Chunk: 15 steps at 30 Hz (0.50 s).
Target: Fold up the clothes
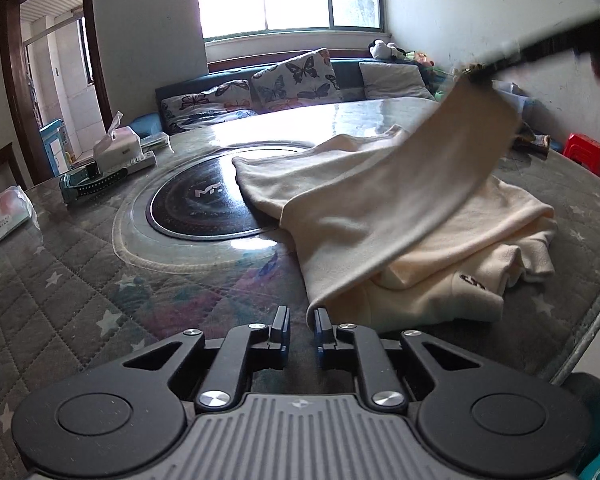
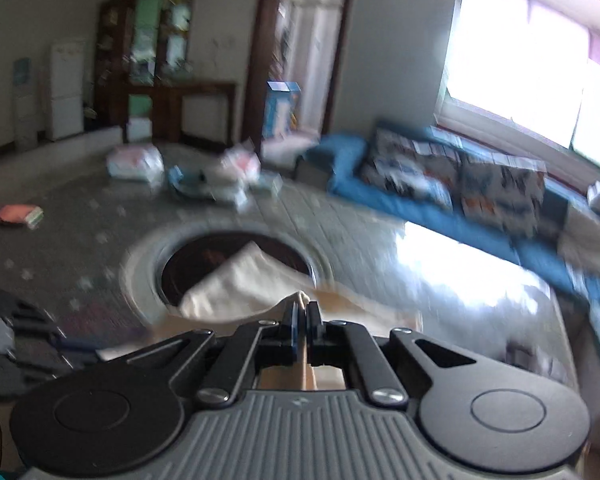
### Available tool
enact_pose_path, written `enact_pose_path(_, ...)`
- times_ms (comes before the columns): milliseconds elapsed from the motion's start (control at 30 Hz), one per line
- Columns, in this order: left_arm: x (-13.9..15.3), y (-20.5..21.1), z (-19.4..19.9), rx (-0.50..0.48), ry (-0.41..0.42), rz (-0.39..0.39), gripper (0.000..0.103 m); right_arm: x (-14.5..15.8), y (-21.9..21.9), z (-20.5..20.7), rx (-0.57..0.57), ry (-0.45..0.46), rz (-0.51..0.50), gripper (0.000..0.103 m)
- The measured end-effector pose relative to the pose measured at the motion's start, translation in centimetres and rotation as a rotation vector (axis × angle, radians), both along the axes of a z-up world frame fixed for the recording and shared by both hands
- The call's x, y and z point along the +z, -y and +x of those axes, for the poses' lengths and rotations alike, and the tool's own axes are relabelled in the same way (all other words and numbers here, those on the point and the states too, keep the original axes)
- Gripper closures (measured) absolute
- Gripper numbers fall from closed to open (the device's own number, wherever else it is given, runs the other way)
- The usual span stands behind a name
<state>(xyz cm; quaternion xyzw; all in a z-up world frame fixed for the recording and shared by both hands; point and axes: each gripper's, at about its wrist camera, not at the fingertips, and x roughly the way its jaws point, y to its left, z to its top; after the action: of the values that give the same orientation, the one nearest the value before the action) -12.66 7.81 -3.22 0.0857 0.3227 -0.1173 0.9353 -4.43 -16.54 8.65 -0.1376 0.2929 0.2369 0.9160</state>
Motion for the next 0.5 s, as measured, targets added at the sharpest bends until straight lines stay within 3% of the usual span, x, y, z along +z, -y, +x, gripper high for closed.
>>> enact_pose_path(167, 0.6, -1.4, -0.2, -0.001, -0.03, 0.012, 0.089, -5.6, 2.8, 1.0, -0.093, -0.168, -0.01, 0.095)
enact_pose_path(333, 3.5, -3.5, 0.8, 0.016, -0.029, -0.036, 0.088, -6.5, 4.3, 0.7, -0.103, -0.151, 0.015, 0.093)
enact_pose_path(500, 4.6, -1.0, 3.9, -0.036, -0.004, -0.088, 0.087, -7.5, 2.7, 1.9, -0.036, -0.152, 0.048, 0.093)
